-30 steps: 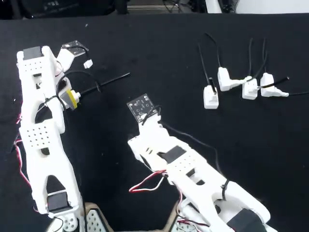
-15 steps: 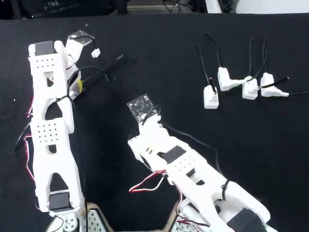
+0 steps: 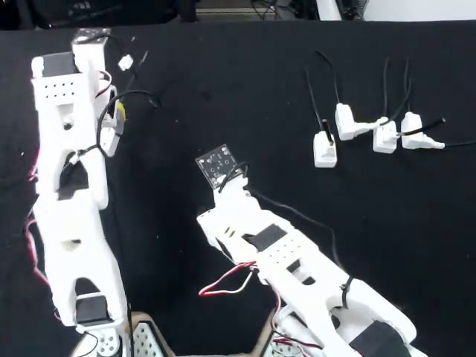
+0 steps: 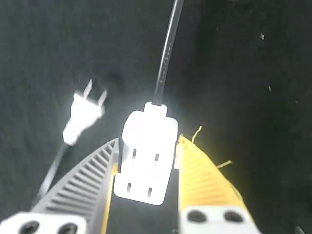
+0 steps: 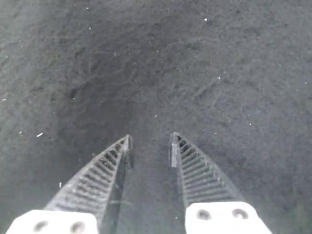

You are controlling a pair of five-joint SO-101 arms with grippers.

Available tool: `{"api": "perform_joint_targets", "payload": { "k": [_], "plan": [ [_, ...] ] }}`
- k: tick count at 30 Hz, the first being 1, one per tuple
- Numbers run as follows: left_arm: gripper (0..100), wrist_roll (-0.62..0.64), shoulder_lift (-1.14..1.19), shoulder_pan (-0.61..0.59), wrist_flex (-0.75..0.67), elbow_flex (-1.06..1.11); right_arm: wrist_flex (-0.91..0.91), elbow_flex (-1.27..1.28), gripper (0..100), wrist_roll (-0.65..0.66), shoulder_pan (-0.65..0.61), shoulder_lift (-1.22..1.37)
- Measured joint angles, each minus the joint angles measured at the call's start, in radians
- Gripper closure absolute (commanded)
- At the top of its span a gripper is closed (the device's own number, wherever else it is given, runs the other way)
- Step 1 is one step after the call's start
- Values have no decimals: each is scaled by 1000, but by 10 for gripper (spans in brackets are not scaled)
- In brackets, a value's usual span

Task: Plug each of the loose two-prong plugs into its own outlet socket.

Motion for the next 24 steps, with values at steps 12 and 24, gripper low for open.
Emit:
{"api": "perform_joint_targets", "payload": {
  "k": [12, 24],
  "plan": [
    [967, 330, -707, 8, -180, 967, 0, 0, 880, 0, 0, 0],
    [746, 305, -1106, 104, -687, 1743, 0, 0, 879, 0, 0, 0]
  ]
}}
